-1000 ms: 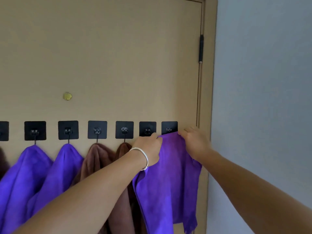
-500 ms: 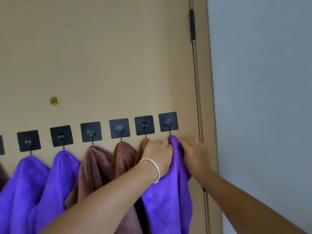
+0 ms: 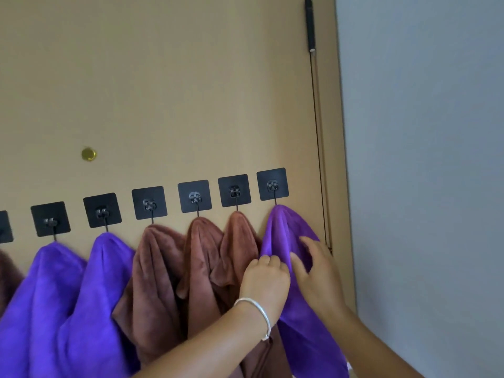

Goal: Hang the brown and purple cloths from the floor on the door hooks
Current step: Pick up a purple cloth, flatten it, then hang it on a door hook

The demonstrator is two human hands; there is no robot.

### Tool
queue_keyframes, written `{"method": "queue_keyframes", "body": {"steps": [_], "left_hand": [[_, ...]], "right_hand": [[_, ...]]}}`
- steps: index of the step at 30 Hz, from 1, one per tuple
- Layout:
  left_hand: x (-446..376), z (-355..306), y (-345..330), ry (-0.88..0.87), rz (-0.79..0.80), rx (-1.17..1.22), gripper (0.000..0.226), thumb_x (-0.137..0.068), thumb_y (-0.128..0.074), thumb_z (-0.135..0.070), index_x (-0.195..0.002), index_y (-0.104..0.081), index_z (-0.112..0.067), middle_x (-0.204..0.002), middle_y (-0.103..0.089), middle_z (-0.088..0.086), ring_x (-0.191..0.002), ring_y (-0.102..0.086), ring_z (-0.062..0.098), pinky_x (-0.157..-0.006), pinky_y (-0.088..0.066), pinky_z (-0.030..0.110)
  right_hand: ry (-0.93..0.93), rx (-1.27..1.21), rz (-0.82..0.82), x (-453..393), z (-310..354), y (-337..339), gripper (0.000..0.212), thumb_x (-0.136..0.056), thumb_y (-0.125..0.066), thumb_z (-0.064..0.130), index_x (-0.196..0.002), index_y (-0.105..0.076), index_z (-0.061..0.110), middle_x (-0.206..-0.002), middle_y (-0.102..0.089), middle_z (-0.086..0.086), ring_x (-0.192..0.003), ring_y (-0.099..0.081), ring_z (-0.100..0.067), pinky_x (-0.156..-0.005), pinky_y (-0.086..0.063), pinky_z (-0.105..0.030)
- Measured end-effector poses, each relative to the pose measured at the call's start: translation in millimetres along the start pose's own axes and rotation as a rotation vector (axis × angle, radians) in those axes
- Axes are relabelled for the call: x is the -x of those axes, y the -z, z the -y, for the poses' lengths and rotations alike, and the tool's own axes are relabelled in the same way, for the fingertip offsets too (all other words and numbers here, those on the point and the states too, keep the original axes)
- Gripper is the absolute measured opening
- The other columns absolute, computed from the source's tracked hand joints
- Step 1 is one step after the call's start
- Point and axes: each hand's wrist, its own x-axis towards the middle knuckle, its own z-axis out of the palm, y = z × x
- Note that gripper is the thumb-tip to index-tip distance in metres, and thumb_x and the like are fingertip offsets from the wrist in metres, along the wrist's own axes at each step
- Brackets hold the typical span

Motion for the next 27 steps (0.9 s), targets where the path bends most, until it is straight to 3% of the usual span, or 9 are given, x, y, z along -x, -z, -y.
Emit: {"method": "queue_keyframes", "body": {"steps": [3, 7, 11, 15, 18, 20, 22, 24, 27], "left_hand": [[4.3, -5.9, -13.3, 0.11, 0.089, 0.245, 0.05, -0.08, -0.061, -0.02, -0.129, -0.054, -0.011, -0.117, -0.056, 0.005, -0.102, -0.06, 0.021, -0.085, -0.05, 0.031], [12.3, -8.0, -31.2, 0.125, 0.093, 0.787, 0.06, -0.086, -0.048, -0.012, -0.142, -0.028, -0.013, -0.144, -0.032, 0.002, -0.134, -0.034, 0.016, -0.113, -0.026, 0.027], [22.1, -16.6, -13.0, 0.48, 0.077, 1.438, 0.062, -0.084, -0.042, 0.02, -0.138, -0.039, -0.009, -0.137, -0.049, 0.011, -0.122, -0.049, 0.015, -0.099, -0.042, 0.023], [69.2, -23.7, -12.4, 0.588, 0.035, 1.551, 0.071, -0.085, -0.054, 0.006, -0.142, -0.03, -0.028, -0.145, -0.033, -0.013, -0.132, -0.031, -0.004, -0.097, -0.032, 0.006], [109.5, -22.2, -27.0, 0.509, -0.044, 1.455, 0.065, -0.085, -0.059, -0.006, -0.135, -0.03, -0.036, -0.144, -0.033, -0.014, -0.135, -0.032, 0.0, -0.108, -0.032, 0.016], [127.9, -16.3, -32.0, 0.441, -0.044, 1.291, 0.067, -0.091, -0.057, -0.01, -0.145, -0.018, -0.019, -0.15, -0.03, -0.004, -0.138, -0.03, 0.001, -0.107, -0.027, 0.01], [142.6, 0.0, -18.6, 0.411, -0.059, 1.034, 0.06, -0.076, -0.06, -0.039, -0.128, -0.054, -0.009, -0.133, -0.056, 0.002, -0.119, -0.054, 0.001, -0.091, -0.041, 0.007], [163.3, 8.6, -13.6, 0.441, -0.035, 0.838, 0.067, -0.052, -0.06, -0.055, -0.109, -0.071, -0.023, -0.114, -0.069, 0.002, -0.101, -0.068, 0.014, -0.072, -0.056, 0.024], [182.6, 24.1, -16.5, 0.479, 0.069, 0.655, 0.084, -0.037, -0.083, -0.05, -0.115, -0.07, -0.02, -0.12, -0.065, 0.012, -0.106, -0.066, 0.032, -0.076, -0.055, 0.047]], "right_hand": [[-0.082, -0.016, 0.052, 6.8, -0.9, -0.5, 0.05, -0.095, -0.053, 0.037, -0.14, -0.041, 0.02, -0.139, -0.046, 0.002, -0.122, -0.047, -0.013, -0.101, -0.046, -0.037], [-0.094, 0.028, 0.041, 6.4, -2.5, 3.7, 0.051, -0.095, -0.046, 0.047, -0.14, -0.04, 0.025, -0.137, -0.049, 0.004, -0.117, -0.049, -0.01, -0.096, -0.046, -0.028], [-0.082, 0.087, 0.123, 9.7, -0.7, -4.1, 0.055, -0.095, -0.052, 0.04, -0.144, -0.038, 0.02, -0.14, -0.049, 0.002, -0.125, -0.047, -0.014, -0.099, -0.04, -0.027], [-0.075, 0.122, 0.138, 22.6, 1.9, -12.9, 0.059, -0.091, -0.06, 0.033, -0.144, -0.038, 0.018, -0.14, -0.051, -0.001, -0.125, -0.049, -0.018, -0.099, -0.038, -0.028], [-0.083, 0.12, 0.123, 38.6, -2.0, -15.6, 0.062, -0.086, -0.067, 0.028, -0.142, -0.041, 0.016, -0.137, -0.053, -0.005, -0.122, -0.052, -0.023, -0.098, -0.041, -0.031], [-0.1, 0.108, 0.111, 49.2, -3.8, -18.4, 0.064, -0.083, -0.072, 0.022, -0.14, -0.045, 0.014, -0.135, -0.054, -0.009, -0.121, -0.053, -0.027, -0.099, -0.042, -0.034], [-0.127, 0.115, 0.08, 61.0, -2.8, -22.5, 0.066, -0.08, -0.075, 0.016, -0.139, -0.046, 0.01, -0.136, -0.053, -0.014, -0.124, -0.051, -0.03, -0.102, -0.04, -0.037], [-0.139, 0.145, 0.051, 74.5, -0.1, -24.4, 0.069, -0.078, -0.077, 0.013, -0.139, -0.046, 0.009, -0.138, -0.05, -0.015, -0.126, -0.049, -0.031, -0.103, -0.038, -0.039], [-0.115, 0.187, 0.071, 95.2, 4.3, -23.2, 0.071, -0.076, -0.077, 0.01, -0.14, -0.045, 0.01, -0.141, -0.046, -0.013, -0.128, -0.046, -0.029, -0.104, -0.037, -0.038]]}}
